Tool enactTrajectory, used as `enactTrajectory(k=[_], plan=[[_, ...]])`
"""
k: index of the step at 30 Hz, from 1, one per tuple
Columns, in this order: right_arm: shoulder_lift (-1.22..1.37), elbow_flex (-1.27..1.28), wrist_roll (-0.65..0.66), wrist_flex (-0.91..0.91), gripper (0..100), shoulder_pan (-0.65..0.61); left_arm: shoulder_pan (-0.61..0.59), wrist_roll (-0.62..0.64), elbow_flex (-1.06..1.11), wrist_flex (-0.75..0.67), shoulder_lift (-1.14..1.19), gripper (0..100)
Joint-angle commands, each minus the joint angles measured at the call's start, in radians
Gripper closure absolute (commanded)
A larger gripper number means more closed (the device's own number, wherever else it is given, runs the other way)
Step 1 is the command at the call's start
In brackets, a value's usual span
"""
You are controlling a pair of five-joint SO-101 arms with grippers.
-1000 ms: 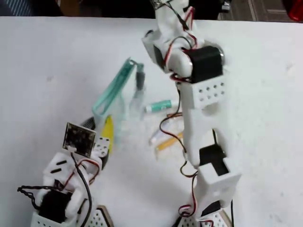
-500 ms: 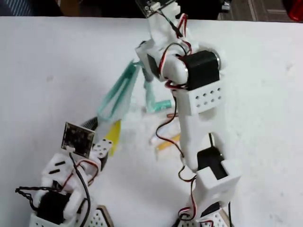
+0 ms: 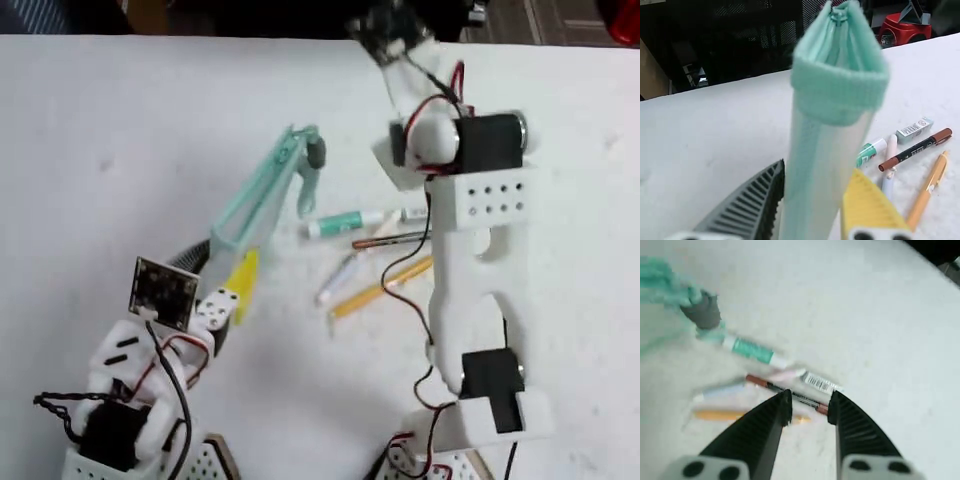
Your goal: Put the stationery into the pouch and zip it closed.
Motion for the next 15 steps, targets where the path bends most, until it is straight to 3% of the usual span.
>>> enactTrajectory(k=[1,3,7,15], plan=[[-0.044,0.207,0.091,-0.084,88.6,0.071,-0.001,0.0,-0.026,-0.034,-0.01,83],[-0.051,0.344,0.129,-0.165,88.6,0.094,-0.001,-0.002,-0.023,-0.032,-0.01,88],[-0.062,0.603,0.339,-0.314,88.5,0.102,-0.025,-0.002,-0.023,-0.029,-0.01,95],[-0.067,0.914,0.52,-0.682,88.4,0.137,-0.091,0.0,-0.021,-0.029,-0.01,95]])
